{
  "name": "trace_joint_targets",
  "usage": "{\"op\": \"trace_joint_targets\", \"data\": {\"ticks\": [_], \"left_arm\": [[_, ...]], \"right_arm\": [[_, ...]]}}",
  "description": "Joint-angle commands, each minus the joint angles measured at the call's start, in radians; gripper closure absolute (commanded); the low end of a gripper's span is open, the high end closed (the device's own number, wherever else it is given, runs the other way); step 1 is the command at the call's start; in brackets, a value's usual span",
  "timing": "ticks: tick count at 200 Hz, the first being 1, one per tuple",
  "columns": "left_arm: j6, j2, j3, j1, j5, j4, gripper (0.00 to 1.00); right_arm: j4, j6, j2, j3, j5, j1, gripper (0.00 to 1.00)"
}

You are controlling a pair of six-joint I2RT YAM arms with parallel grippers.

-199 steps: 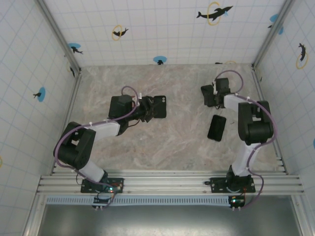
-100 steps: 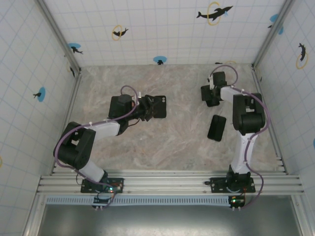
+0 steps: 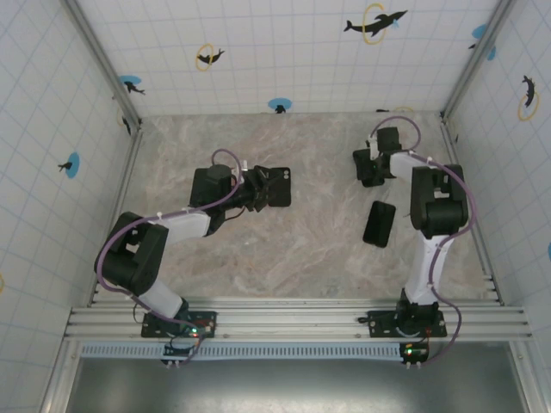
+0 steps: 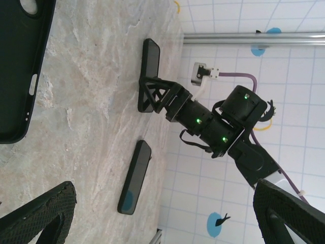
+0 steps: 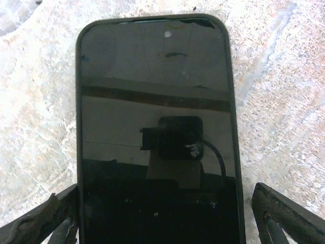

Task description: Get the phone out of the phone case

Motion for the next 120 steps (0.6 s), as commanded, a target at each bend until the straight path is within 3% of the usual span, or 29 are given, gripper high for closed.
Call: {"op": "trace_joint_targets", "data": {"ticks": [1,66,120], "left_arm": [[0.018,0.008,0.025,0.004,0.019,0.001,0.08],[0.025,0.009,0.036,0.004,0.019,-0.010,0.08],[0.031,0.022,0.057,0.004,0.016,-0.020,0.08]], "right_arm": [[-0.115,-0.023,-0.003,-0.024,0.000,-0.013,0.17],[-0.113,-0.011,-0.005,-0.022,-0.047,-0.016,0.37],[-0.005,0.052,-0.141,-0.120,-0.138,-0.038,0.44]]}}
